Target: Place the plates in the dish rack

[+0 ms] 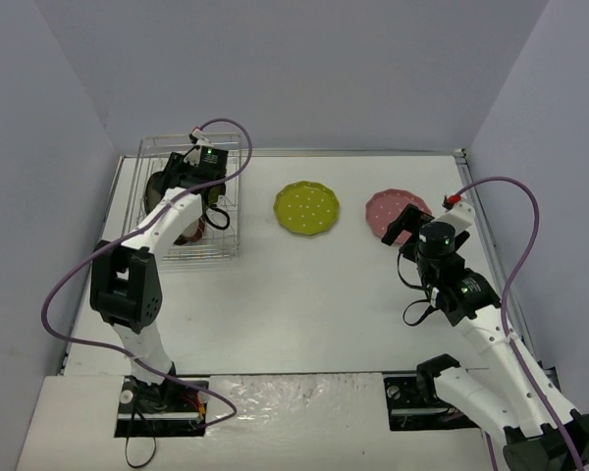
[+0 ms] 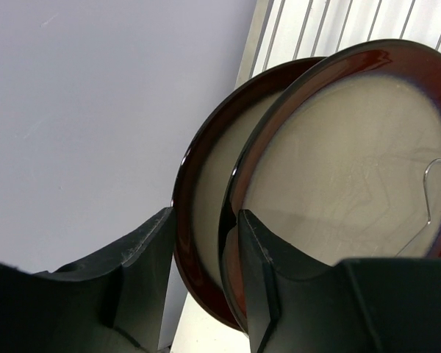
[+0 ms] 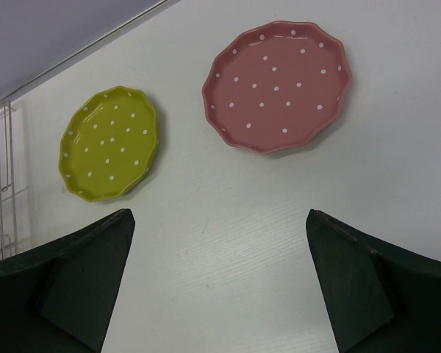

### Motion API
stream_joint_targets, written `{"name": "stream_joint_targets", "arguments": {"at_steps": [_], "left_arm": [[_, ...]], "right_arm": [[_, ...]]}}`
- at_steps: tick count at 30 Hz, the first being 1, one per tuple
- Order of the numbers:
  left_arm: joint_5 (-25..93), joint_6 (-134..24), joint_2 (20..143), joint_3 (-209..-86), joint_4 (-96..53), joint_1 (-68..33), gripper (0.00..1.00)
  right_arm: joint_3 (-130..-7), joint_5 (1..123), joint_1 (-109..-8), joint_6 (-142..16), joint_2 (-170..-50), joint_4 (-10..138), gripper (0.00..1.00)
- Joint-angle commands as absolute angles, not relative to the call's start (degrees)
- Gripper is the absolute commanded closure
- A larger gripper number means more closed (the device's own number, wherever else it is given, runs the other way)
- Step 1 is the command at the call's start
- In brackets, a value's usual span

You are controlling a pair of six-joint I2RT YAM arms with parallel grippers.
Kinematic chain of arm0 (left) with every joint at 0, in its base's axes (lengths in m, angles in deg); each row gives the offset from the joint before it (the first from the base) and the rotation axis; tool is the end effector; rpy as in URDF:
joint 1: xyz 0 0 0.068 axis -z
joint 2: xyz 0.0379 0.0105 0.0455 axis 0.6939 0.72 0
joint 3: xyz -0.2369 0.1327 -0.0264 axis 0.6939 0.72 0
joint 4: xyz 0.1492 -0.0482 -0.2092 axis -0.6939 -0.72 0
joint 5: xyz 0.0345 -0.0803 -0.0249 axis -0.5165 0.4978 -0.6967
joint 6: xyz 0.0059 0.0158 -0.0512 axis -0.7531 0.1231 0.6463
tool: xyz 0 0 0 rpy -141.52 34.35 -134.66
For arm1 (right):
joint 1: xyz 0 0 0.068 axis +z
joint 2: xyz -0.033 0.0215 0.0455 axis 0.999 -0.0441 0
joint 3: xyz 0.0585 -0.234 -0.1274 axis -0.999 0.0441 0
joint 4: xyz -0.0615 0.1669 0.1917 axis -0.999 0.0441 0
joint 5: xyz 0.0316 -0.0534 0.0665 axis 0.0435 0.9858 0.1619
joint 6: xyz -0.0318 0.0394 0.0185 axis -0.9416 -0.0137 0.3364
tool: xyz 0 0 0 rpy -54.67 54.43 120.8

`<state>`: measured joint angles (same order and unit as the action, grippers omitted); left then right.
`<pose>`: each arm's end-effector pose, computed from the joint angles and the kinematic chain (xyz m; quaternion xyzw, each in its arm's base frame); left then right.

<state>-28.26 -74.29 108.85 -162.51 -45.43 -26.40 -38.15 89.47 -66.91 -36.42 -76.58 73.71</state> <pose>0.3968 -0.0953 0.3022 -0.0194 0.8241 0.3727 0.4262 0.1868 0.0575 0.3332 0.1894 0.7542 0.1606 0.6079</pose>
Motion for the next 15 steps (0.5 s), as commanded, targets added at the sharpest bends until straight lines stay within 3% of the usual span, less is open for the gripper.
{"name": "stream_joint_targets", "arguments": {"at_steps": [1,15], "left_arm": [[-30.9,-74.2,102.8,-166.8,-45.5,-26.5,0.64],[-33.1,-77.2,98.8,-177.1,-51.1,-17.2,0.48]], "right_arm": [[-38.6,89.8,-66.9,-36.2,-76.1,70.4,0.00],[-42.1,92.2,-66.9,-36.2,-80.9,70.3,0.00]]}}
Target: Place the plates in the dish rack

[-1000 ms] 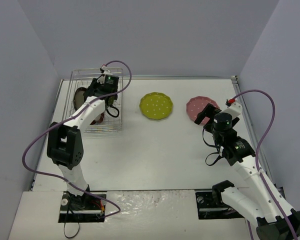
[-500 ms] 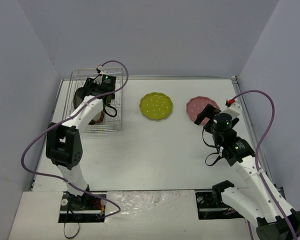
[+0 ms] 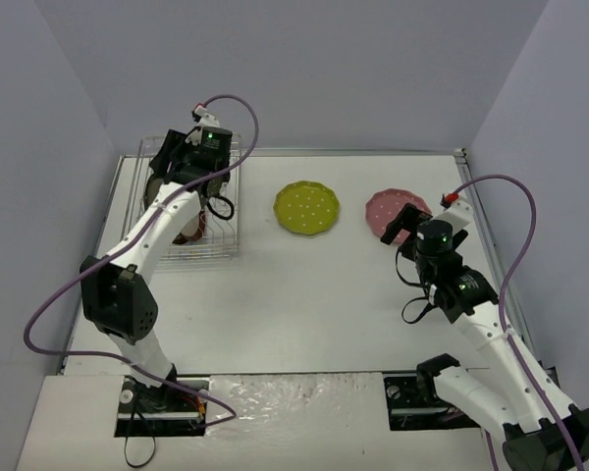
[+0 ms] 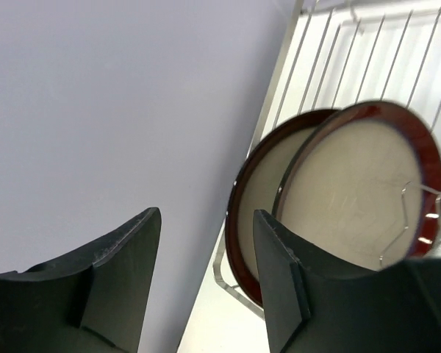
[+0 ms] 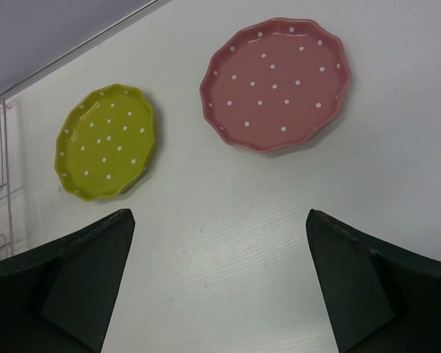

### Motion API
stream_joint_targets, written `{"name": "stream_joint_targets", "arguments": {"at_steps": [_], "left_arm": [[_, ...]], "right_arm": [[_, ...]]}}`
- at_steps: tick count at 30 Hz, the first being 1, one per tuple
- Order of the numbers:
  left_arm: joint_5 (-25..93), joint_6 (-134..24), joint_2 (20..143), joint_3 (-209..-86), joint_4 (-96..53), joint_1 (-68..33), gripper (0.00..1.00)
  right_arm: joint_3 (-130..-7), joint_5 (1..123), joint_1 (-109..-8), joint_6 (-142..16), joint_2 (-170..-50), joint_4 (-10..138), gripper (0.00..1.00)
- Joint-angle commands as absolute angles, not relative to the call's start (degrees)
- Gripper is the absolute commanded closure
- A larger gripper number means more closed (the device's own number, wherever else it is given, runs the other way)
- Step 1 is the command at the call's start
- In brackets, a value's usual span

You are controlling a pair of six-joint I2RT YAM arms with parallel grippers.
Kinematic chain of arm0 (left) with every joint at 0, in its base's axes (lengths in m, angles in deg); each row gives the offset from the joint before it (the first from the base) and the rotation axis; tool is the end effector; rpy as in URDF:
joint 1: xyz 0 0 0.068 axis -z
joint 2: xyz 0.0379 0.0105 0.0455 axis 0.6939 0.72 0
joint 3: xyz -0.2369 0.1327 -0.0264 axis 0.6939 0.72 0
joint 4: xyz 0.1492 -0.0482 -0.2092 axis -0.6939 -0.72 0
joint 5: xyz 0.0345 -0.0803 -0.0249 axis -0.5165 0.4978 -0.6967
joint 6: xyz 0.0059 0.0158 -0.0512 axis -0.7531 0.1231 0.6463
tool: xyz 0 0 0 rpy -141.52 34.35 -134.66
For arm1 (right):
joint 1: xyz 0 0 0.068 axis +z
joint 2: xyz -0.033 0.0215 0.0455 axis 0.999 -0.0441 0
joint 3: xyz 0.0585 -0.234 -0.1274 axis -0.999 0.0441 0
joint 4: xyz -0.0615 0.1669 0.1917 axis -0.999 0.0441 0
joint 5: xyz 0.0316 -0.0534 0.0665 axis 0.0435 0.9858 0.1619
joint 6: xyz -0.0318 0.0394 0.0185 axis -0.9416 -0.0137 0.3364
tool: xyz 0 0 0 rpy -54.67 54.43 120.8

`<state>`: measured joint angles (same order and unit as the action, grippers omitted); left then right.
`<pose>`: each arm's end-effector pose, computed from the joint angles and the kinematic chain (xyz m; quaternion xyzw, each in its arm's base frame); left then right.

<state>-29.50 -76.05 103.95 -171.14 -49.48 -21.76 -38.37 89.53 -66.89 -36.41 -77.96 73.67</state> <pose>0.3706 -0.1195 0.3791 -0.0206 0.7963 0.3454 0.4962 0.1916 0.0593 0.3303 0.1890 0.7602 0.1561 0.6017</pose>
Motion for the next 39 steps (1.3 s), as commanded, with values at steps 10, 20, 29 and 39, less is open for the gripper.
{"name": "stream_joint_targets", "arguments": {"at_steps": [10,20,29,39], "left_arm": [[-26.9,-71.2,100.3,-183.0,-59.4,-13.4,0.47],[-5.2,-53.9,99.7,-181.5,-60.8,-4.5,0.45],[-0.1,-49.5,97.6,-172.1,-54.5,3.4,0.38],[3.2,-46.6,94.9,-161.4,-47.2,4.4,0.38]], "right_arm": [[-48.1,97.3,-67.4,-37.1,-89.8,70.3,0.00],[-58.6,98.3,-81.1,-38.9,-105.6,73.7,0.00],[-59.9,93.4,-90.2,-38.1,-117.9,72.7,0.00],[-59.4,86.5,-92.5,-34.9,-129.1,65.8,0.06]]}}
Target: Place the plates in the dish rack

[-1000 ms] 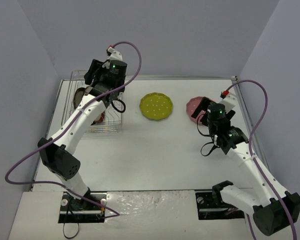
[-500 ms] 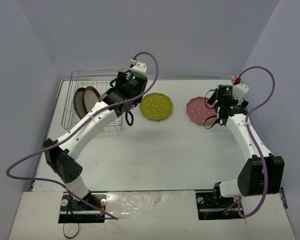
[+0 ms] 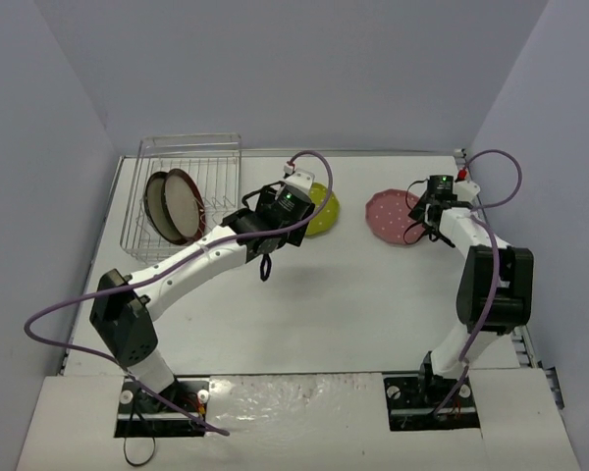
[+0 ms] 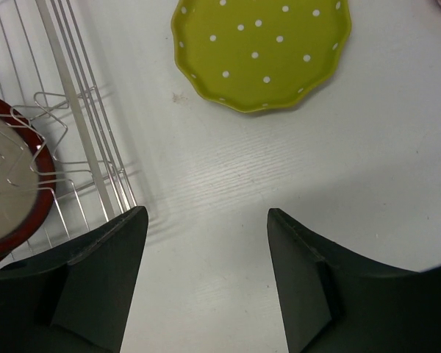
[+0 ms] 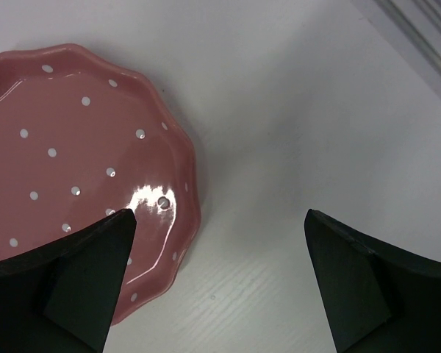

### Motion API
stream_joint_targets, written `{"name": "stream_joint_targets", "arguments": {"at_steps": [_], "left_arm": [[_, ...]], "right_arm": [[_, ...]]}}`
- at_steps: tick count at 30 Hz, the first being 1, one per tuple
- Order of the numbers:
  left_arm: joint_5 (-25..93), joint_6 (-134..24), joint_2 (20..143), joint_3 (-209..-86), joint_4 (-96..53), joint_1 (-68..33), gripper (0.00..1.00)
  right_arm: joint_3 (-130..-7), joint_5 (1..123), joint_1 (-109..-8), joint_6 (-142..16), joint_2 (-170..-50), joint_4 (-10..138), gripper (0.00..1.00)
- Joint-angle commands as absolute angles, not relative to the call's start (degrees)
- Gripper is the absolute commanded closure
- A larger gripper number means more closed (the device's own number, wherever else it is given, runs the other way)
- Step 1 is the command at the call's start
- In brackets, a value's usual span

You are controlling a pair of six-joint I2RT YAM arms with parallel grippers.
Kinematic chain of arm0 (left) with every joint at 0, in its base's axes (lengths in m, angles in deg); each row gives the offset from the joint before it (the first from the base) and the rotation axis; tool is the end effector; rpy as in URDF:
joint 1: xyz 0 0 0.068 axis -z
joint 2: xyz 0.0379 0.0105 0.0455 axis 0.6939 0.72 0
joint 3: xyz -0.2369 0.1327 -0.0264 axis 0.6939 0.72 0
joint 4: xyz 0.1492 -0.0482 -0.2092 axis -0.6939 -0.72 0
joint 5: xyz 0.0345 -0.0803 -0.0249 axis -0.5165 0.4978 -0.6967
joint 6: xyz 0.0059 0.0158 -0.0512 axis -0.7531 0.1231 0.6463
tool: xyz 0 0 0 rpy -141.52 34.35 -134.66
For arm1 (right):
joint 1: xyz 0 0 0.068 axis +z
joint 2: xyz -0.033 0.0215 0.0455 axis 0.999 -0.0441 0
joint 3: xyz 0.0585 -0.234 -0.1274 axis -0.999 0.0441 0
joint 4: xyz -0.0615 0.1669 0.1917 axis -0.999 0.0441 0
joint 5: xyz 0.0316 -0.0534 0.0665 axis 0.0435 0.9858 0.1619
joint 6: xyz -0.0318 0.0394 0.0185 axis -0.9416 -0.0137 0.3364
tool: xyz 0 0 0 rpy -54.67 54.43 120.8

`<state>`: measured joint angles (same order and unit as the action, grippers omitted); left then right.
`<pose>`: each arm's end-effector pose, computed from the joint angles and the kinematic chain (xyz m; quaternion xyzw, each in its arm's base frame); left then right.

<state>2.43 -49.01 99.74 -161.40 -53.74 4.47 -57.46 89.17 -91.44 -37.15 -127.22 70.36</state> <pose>0.2585 -0.2701 0.3359 0.1500 0.8716 -0.0813 0.4595 0.3749 -0.0376 0.2167 0.3461 0.8300 -0.0451 0.4350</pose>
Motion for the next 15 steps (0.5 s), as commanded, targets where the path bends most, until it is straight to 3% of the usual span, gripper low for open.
{"name": "stream_joint_targets", "arguments": {"at_steps": [1,8,15], "left_arm": [[3.3,-46.4,94.8,-160.8,-46.8,4.5,0.38],[3.6,-46.9,94.4,-159.6,-45.9,4.7,0.38],[3.6,-47.0,95.1,-159.2,-45.5,4.7,0.38]], "right_arm": [[-59.6,86.4,-92.7,-34.5,-130.0,65.4,0.06],[-60.6,84.2,-93.4,-33.6,-134.2,63.2,0.12],[-60.7,81.4,-93.6,-33.3,-136.6,60.1,0.28]]}}
